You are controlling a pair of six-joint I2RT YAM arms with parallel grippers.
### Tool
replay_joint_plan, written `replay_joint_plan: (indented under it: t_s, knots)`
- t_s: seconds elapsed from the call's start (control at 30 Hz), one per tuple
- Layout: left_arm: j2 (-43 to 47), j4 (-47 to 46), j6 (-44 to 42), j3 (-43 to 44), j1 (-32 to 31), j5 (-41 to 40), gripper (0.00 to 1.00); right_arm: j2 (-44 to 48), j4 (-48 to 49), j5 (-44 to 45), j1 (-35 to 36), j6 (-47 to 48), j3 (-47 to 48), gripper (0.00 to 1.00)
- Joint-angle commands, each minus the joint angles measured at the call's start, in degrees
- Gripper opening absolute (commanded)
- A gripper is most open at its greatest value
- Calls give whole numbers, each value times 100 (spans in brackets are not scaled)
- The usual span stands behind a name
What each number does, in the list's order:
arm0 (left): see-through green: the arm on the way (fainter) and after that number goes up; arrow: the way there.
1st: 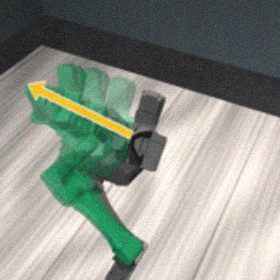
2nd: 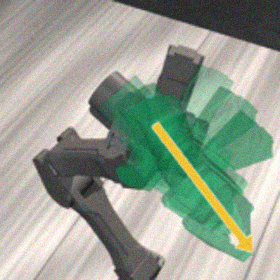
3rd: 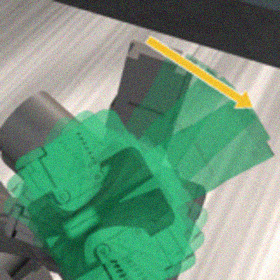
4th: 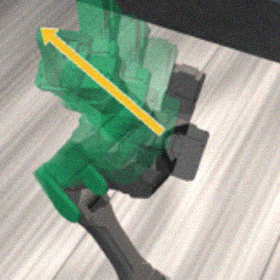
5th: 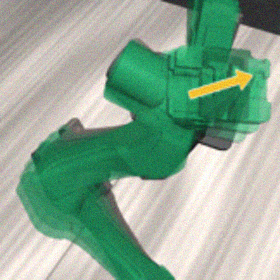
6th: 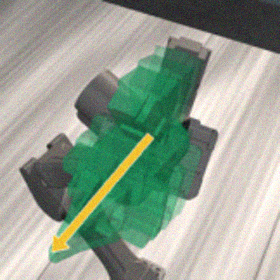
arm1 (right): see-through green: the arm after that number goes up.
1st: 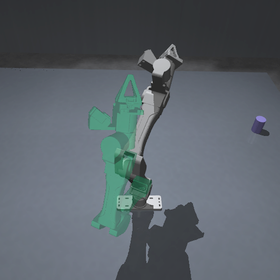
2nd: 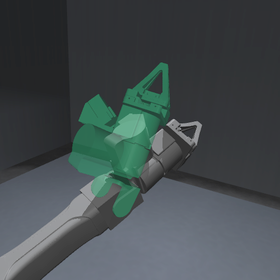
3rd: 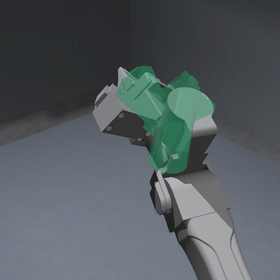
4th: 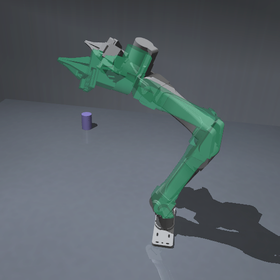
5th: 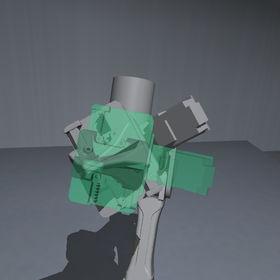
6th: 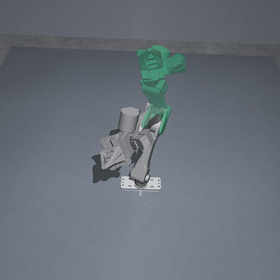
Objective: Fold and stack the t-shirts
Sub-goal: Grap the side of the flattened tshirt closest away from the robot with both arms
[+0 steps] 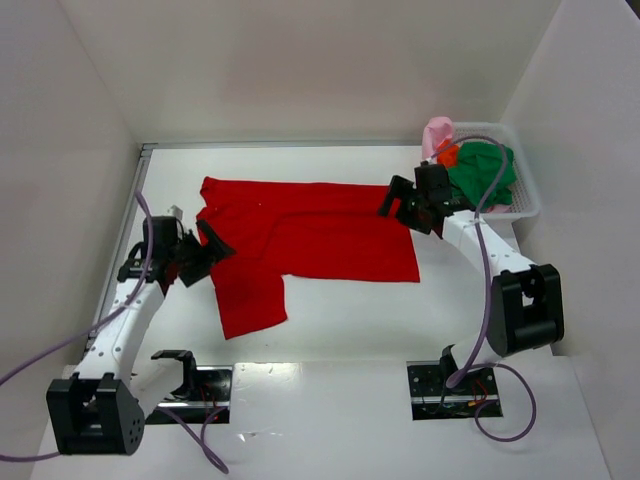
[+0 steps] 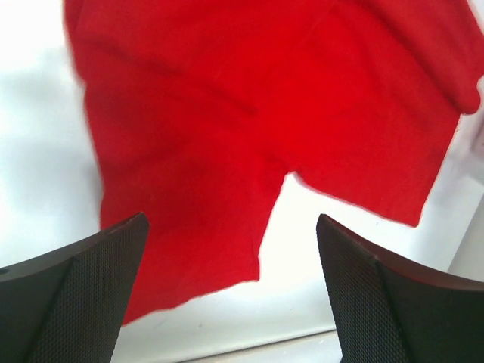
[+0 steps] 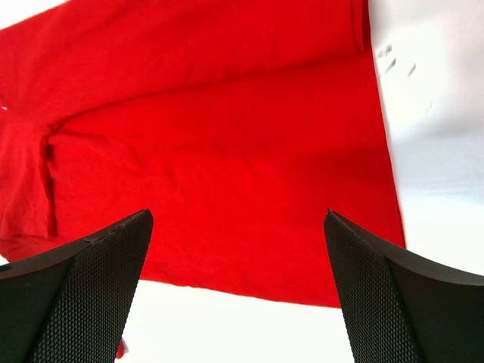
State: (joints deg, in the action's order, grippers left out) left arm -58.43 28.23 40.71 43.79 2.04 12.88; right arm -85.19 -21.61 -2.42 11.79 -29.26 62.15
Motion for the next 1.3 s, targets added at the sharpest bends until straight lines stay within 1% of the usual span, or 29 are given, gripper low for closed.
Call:
replay_joint_plan:
  t_s: [0.0, 0.07, 0.13, 0.27, 0.33, 0.53, 0.67, 0.77, 0.97, 1.1, 1.17, 1.27]
  knots:
    - [560, -89, 815, -641, 7, -93, 99, 248, 157, -5, -10, -361, -238, 99]
    - [719, -28, 1061, -792, 7, -276, 99, 300, 9, 57, -10, -607, -308, 99]
    - [719, -28, 1062, -933, 7, -339, 99, 301, -45, 240, -10, -660, -510, 99]
    - [606, -98, 1062, -934, 7, -480, 99, 433, -361, 531, -10, -985, -722, 99]
    - [605, -20, 1062, -986, 7, -673, 99, 590, -432, 610, -10, -1134, -967, 99]
    - [605, -80, 1263, -1109, 7, -787, 99, 1257, -432, 803, -10, -1750, -1591, 99]
    - [552, -133, 1326, -1337, 7, -787, 99, 1619, -494, 813, -299, -1750, -1925, 99]
    - [500, -133, 1378, -1443, 7, -787, 99, 1690, -494, 813, -440, -1750, -2110, 99]
    - [447, -133, 1440, -1724, 7, -735, 99, 1690, -363, 690, -441, -1750, -2356, 99]
    - [394, -133, 1440, -1725, 7, -735, 99, 1628, -362, 690, -441, -1750, -2470, 99]
    - [342, -81, 1440, -1725, 7, -735, 99, 1690, -362, 690, -441, -1750, -2532, 97]
    - [289, -142, 1440, -1847, 7, -735, 98, 1690, -309, 637, -441, -1864, -2637, 90]
